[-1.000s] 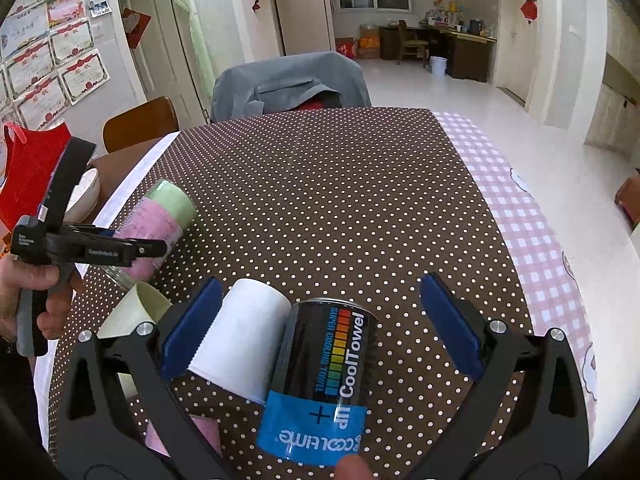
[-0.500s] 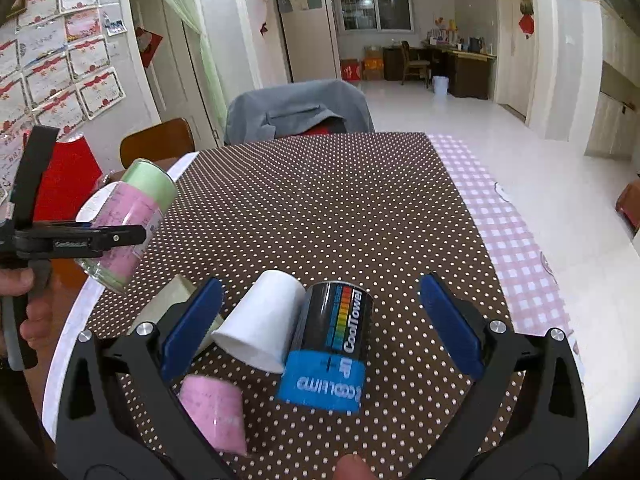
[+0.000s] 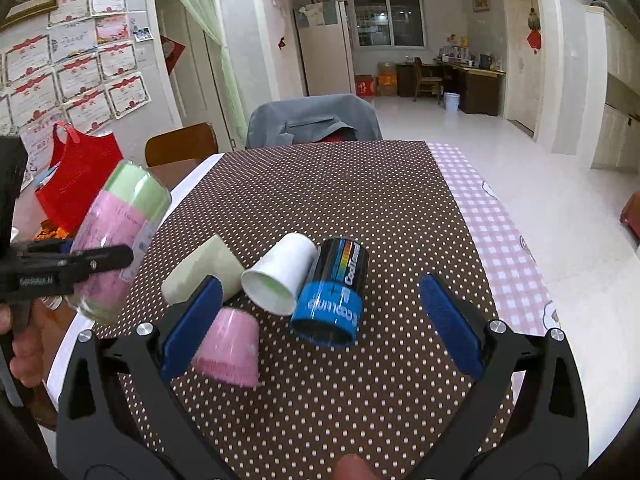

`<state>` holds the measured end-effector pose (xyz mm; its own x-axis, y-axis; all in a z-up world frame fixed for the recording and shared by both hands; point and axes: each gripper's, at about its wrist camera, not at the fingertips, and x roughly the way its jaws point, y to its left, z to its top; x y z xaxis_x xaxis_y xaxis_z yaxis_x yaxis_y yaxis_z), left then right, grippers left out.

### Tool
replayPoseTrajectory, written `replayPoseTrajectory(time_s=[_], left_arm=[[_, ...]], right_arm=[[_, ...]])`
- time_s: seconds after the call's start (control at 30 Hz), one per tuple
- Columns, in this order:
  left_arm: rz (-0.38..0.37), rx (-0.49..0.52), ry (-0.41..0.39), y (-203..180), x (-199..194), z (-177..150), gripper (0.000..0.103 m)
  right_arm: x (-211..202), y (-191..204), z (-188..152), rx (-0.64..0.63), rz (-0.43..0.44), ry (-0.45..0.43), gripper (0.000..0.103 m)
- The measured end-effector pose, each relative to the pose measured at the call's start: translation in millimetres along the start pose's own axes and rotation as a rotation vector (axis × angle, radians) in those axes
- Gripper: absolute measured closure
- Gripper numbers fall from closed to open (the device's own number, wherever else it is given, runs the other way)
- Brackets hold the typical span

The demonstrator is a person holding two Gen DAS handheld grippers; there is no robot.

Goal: Flip cup upside down
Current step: 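Lift the container with the left tool and pull it back from the cups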

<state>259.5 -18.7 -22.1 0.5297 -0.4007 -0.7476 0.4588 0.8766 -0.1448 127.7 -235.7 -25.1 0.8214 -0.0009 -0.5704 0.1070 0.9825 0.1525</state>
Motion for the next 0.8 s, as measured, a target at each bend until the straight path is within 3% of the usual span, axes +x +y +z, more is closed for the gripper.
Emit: replayPoseTrajectory(time_s=[0.37,0.8], left_arm=[[-0.048,-0.024,-0.004,-43,-10,-71,0.035],[-0.086,-0.093,0.027,-84,20,-139,0.035]], right_arm=[[-22,-20,-44,0.027,0.008,-0.007,0.006],[-53,-45,-85,0.085,-0.014,-0.038,0.006]])
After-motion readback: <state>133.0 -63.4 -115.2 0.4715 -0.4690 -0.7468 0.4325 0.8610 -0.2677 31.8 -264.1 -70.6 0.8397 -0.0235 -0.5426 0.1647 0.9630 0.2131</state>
